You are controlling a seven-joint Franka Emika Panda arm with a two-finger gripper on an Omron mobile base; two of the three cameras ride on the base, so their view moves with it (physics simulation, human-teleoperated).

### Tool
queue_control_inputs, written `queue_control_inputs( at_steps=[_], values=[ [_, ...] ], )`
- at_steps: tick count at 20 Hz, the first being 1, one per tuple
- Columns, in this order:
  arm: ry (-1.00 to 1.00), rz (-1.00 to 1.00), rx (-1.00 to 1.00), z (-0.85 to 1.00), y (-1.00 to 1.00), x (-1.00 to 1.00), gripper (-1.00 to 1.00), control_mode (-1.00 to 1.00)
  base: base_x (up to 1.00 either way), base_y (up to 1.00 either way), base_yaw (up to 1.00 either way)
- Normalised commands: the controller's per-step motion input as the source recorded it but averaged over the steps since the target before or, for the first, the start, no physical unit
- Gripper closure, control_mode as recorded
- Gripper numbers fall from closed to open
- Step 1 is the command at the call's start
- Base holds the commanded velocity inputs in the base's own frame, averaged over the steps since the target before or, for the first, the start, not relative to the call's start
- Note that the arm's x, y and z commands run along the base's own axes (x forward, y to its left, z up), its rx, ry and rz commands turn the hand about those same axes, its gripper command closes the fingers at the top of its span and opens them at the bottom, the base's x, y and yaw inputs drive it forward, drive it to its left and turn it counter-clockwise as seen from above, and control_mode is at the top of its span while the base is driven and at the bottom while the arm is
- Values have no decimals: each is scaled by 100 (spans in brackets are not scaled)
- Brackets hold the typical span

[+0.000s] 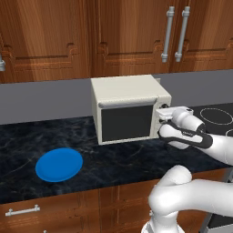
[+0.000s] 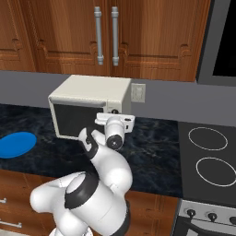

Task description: Pull the toaster oven rack outwards. Pick up the baguette from the plate and place it on the toaster oven rack. Close the toaster oven door fully and set the temperature to the lowest setting.

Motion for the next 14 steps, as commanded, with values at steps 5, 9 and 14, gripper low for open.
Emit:
queue_control_inputs(
  at_steps=[5, 9, 14],
  values=[
    [0, 10, -7, 0, -20, 0, 100, -100, 0, 0, 0],
    [0, 12, -1, 0, -23, 0, 100, -100, 0, 0, 0],
    [-5, 11, -4, -2, -18, 0, 100, -100, 0, 0, 0]
  ],
)
